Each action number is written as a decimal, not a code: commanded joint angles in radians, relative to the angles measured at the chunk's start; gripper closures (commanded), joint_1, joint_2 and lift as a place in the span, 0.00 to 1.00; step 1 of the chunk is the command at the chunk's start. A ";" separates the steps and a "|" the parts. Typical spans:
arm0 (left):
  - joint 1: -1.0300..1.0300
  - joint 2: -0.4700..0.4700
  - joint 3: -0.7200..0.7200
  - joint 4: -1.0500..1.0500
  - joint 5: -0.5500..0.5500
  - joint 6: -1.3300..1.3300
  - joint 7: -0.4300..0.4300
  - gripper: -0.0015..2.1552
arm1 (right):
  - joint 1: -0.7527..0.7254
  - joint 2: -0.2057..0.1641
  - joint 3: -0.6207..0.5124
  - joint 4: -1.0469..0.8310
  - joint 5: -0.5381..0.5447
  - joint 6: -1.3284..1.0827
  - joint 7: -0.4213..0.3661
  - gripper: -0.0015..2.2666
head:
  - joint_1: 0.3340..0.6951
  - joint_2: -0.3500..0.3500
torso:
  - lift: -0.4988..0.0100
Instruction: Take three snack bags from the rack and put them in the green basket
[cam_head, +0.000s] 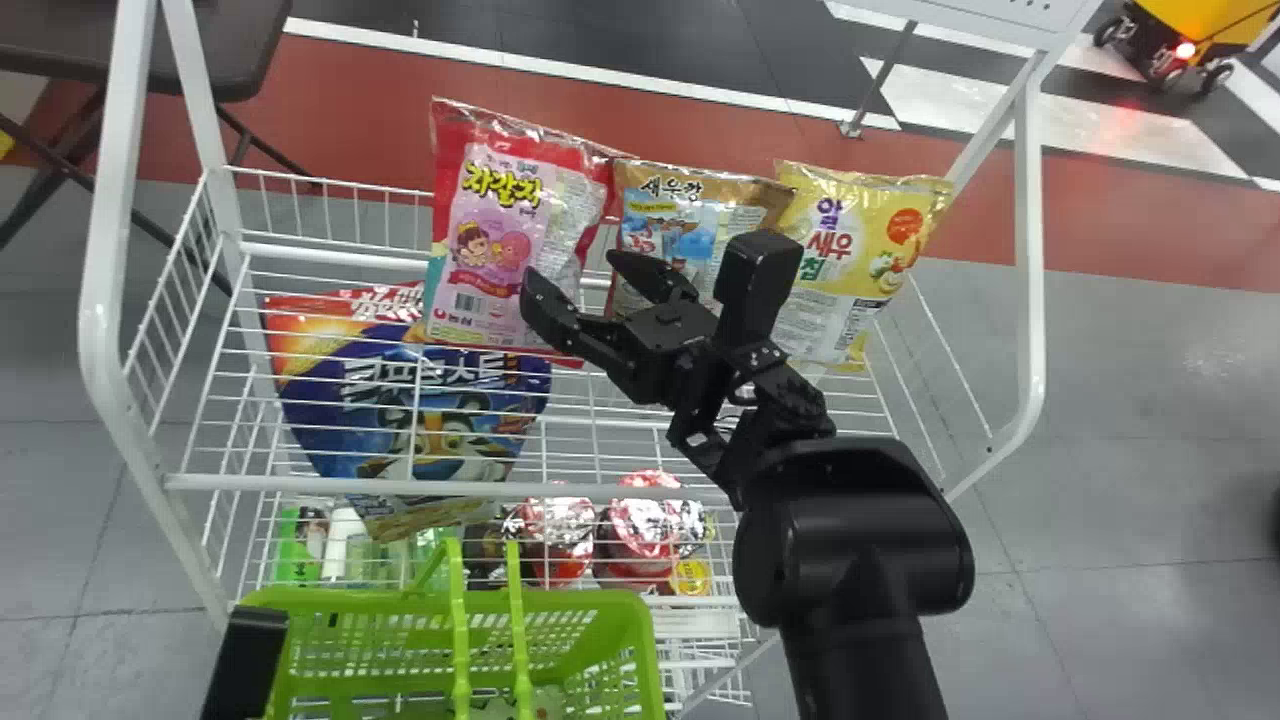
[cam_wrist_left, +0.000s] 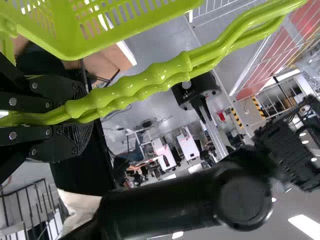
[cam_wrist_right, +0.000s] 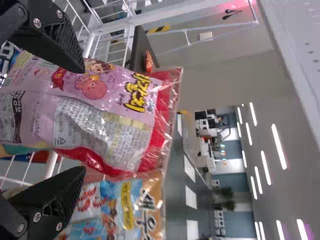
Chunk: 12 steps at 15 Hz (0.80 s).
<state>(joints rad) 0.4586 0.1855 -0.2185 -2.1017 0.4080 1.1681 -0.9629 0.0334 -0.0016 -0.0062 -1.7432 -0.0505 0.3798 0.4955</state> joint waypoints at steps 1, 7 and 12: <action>0.000 -0.001 0.004 0.006 0.000 -0.006 -0.004 0.78 | -0.061 0.002 0.028 0.091 -0.003 0.012 0.011 0.15 | 1.00 0.13 | 0.96; -0.005 -0.005 0.007 0.011 0.002 -0.006 -0.007 0.78 | -0.090 0.002 0.026 0.087 -0.006 0.147 0.100 0.94 | 1.00 0.21 | 0.96; -0.014 -0.005 0.005 0.015 0.002 -0.006 -0.005 0.78 | 0.031 0.002 0.032 -0.183 0.027 0.249 0.120 0.94 | 1.00 0.21 | 0.96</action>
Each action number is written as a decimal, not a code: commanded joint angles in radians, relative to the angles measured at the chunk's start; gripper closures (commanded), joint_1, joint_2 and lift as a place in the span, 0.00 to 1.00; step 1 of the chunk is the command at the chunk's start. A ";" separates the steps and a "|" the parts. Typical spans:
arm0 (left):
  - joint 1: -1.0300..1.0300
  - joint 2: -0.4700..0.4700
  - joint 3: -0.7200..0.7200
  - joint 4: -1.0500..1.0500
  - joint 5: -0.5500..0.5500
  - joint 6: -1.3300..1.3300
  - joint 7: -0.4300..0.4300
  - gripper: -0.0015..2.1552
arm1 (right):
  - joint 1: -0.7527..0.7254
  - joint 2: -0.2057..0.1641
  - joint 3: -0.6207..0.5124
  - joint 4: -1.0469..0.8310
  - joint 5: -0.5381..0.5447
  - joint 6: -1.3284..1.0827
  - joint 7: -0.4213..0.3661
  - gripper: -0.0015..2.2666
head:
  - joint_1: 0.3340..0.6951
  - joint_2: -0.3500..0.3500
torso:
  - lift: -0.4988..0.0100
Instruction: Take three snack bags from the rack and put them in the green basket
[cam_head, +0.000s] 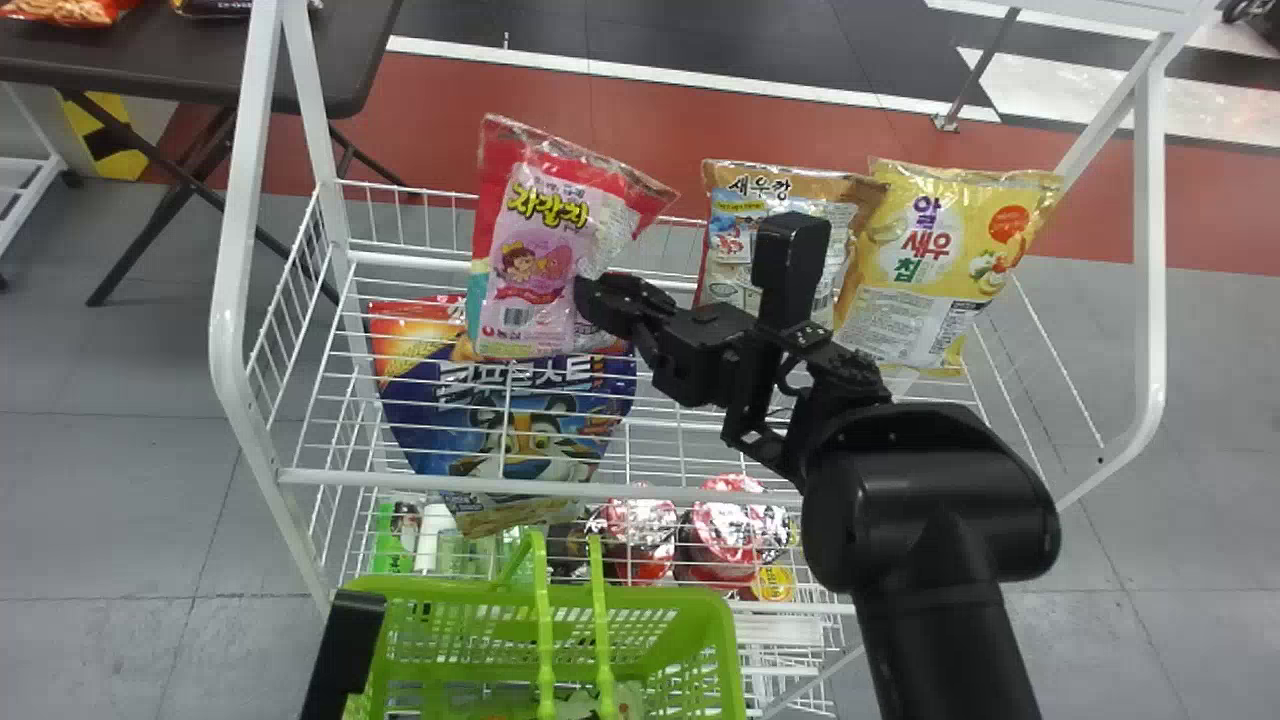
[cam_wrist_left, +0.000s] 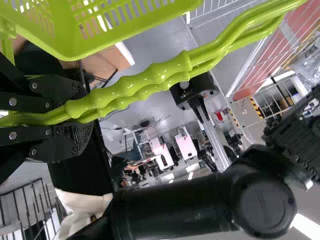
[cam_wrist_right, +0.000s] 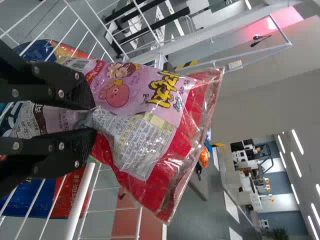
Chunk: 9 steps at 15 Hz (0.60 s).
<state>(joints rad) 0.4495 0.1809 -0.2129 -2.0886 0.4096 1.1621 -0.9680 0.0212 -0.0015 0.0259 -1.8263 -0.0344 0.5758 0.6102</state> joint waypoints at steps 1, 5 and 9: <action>-0.008 0.000 -0.003 0.004 0.000 0.000 0.003 0.78 | 0.075 0.002 -0.004 -0.188 0.024 0.135 0.008 0.94 | 1.00 0.21 | 0.96; -0.008 0.000 -0.003 -0.002 0.000 0.003 0.005 0.78 | 0.220 -0.032 -0.107 -0.488 0.051 0.381 0.022 0.94 | 1.00 0.15 | 0.96; -0.014 0.002 -0.006 -0.005 0.000 0.009 0.009 0.78 | 0.327 -0.044 -0.330 -0.762 0.059 0.835 0.184 0.94 | 1.00 0.00 | 0.96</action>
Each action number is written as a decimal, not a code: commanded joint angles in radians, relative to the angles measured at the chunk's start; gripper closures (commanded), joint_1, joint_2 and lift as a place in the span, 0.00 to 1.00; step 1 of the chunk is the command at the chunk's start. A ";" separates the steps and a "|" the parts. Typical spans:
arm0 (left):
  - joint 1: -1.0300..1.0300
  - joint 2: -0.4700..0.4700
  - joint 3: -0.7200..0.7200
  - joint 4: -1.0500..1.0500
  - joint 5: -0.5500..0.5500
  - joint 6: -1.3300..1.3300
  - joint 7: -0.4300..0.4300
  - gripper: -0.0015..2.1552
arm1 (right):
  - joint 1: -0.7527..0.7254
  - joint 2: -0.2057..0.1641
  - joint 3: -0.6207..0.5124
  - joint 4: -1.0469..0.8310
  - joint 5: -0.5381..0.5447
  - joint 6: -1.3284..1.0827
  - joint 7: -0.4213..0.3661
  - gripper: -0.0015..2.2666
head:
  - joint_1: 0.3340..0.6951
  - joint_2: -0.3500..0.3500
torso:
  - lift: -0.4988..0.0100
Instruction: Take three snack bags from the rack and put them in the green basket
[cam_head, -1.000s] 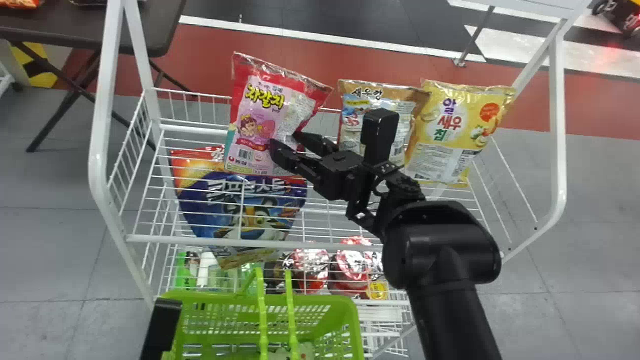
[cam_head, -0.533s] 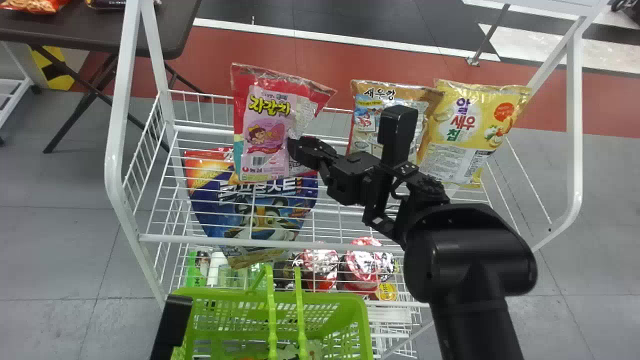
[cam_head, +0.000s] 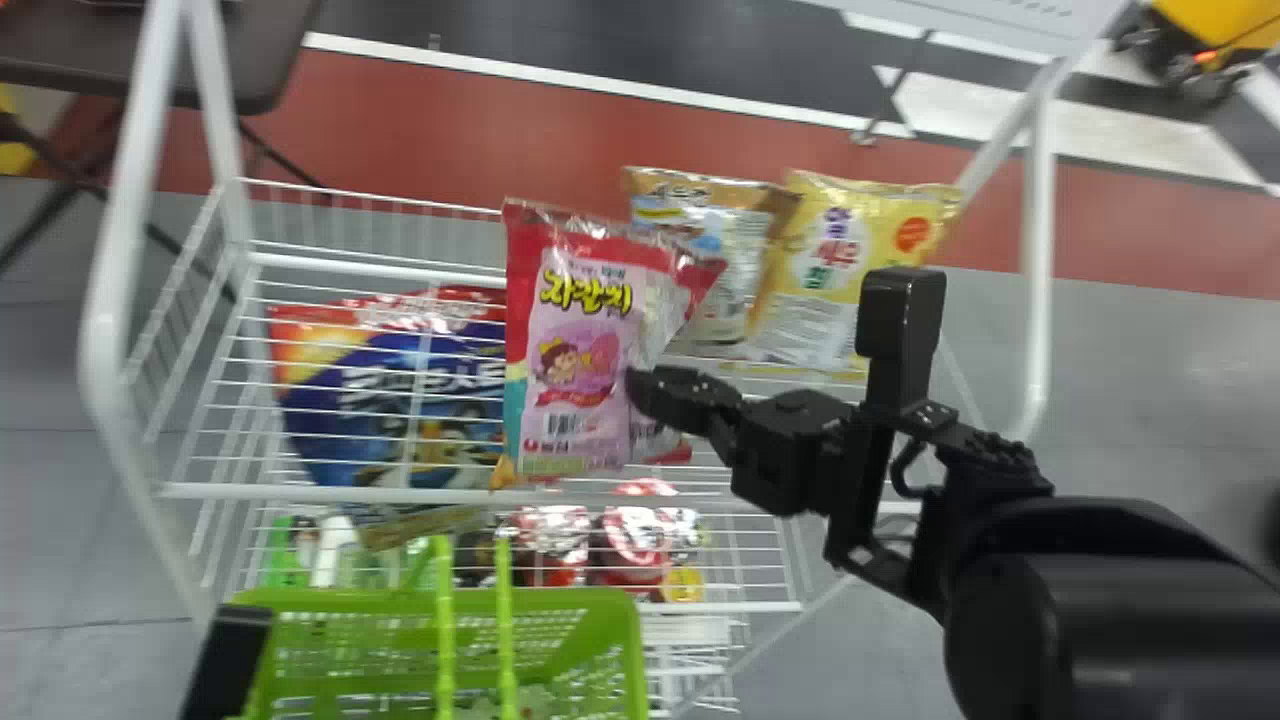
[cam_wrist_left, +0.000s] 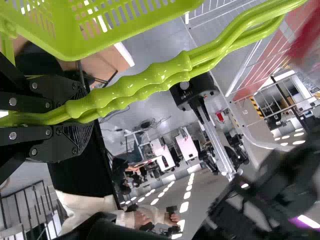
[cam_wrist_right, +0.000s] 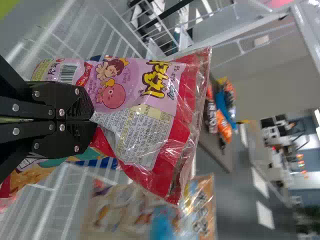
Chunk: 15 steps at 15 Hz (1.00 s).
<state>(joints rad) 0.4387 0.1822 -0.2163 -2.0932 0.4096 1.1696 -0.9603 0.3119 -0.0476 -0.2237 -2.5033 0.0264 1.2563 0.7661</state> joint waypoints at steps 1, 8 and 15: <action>-0.003 0.000 -0.005 -0.001 0.000 0.005 0.002 0.78 | 0.073 0.002 -0.128 -0.129 -0.003 0.216 0.053 0.94 | 1.00 0.00 | 0.96; 0.005 0.000 -0.011 -0.019 0.002 0.014 0.005 0.78 | 0.326 0.002 -0.091 -0.092 -0.011 0.210 0.070 0.94 | 1.00 0.00 | 0.96; 0.015 -0.001 -0.023 -0.021 0.000 0.008 0.009 0.78 | 0.265 0.002 -0.002 0.184 -0.160 0.249 0.101 0.94 | 1.00 0.00 | 0.96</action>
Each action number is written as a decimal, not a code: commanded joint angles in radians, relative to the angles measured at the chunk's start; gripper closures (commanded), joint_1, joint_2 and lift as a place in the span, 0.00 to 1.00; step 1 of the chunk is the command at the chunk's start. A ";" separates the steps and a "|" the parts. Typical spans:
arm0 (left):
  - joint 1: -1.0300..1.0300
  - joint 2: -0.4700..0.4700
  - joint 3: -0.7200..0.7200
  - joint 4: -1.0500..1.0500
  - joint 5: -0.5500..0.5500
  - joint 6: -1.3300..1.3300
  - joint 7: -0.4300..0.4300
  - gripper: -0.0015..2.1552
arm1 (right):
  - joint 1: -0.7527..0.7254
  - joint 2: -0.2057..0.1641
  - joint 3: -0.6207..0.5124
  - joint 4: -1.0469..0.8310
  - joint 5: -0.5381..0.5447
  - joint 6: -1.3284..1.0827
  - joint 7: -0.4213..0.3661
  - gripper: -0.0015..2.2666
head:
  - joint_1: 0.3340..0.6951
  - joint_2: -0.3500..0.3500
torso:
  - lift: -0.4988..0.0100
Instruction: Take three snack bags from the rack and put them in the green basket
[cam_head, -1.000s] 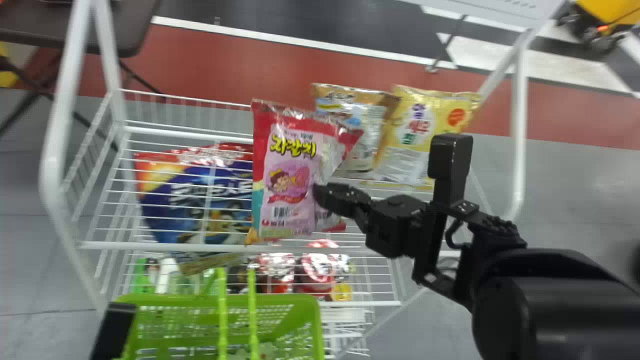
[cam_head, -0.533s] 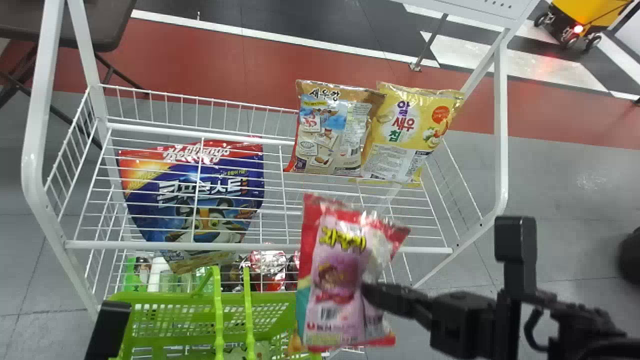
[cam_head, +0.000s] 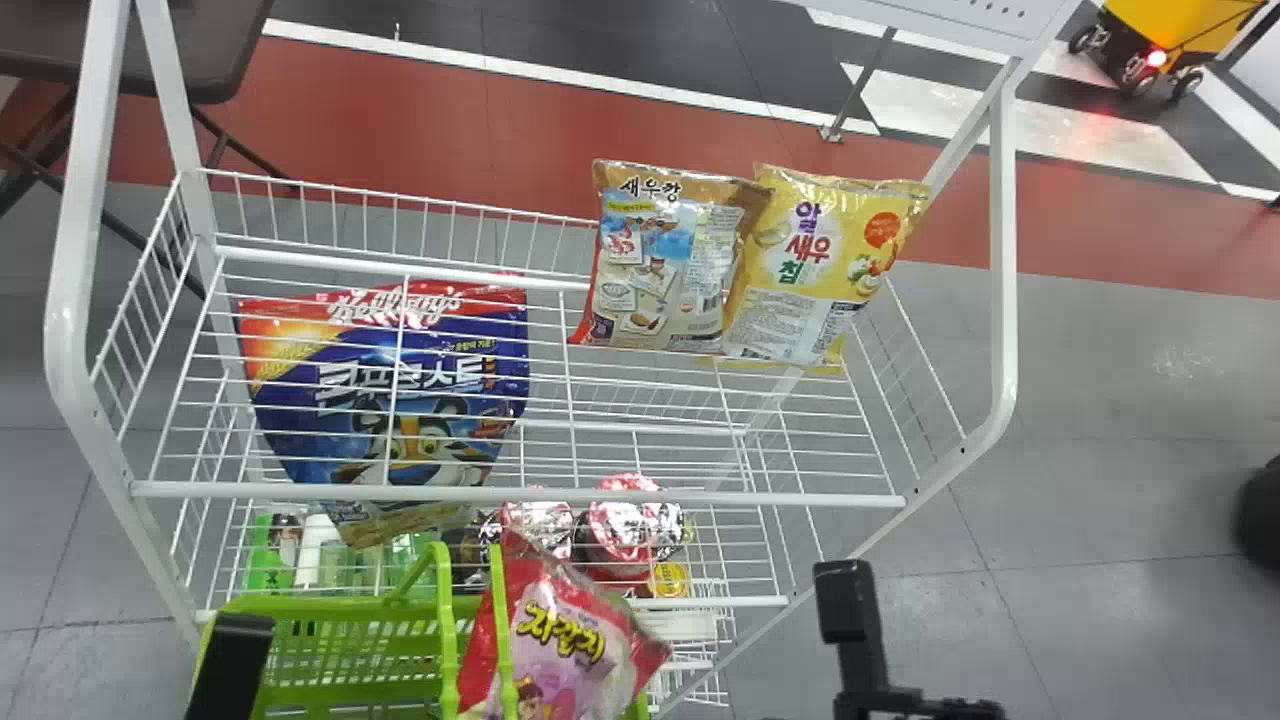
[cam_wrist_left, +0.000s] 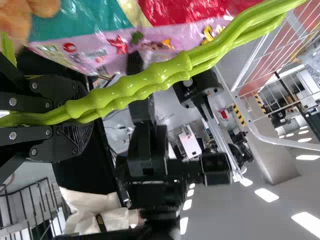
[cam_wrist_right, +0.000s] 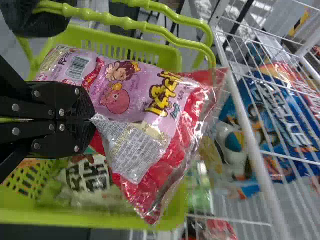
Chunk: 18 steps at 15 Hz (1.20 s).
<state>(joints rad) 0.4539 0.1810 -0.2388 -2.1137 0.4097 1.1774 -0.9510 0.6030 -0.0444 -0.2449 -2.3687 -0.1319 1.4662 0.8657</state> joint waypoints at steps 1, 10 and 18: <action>0.000 0.000 -0.002 0.000 0.000 -0.003 -0.002 0.78 | -0.037 -0.009 0.052 0.080 0.003 0.043 -0.001 0.94 | 1.00 0.00 | 0.96; 0.003 0.002 -0.017 -0.011 -0.003 -0.009 0.001 0.78 | -0.108 -0.028 0.208 0.092 0.199 0.106 -0.106 0.02 | 1.00 0.00 | 0.96; 0.003 0.000 -0.013 -0.008 -0.005 -0.012 0.001 0.78 | -0.077 0.045 0.035 0.002 0.098 -0.519 -0.169 0.03 | 1.00 0.00 | 0.96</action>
<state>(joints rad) 0.4572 0.1810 -0.2496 -2.1250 0.4049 1.1654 -0.9496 0.5241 -0.0204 -0.1801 -2.3818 -0.0100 1.1831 0.7191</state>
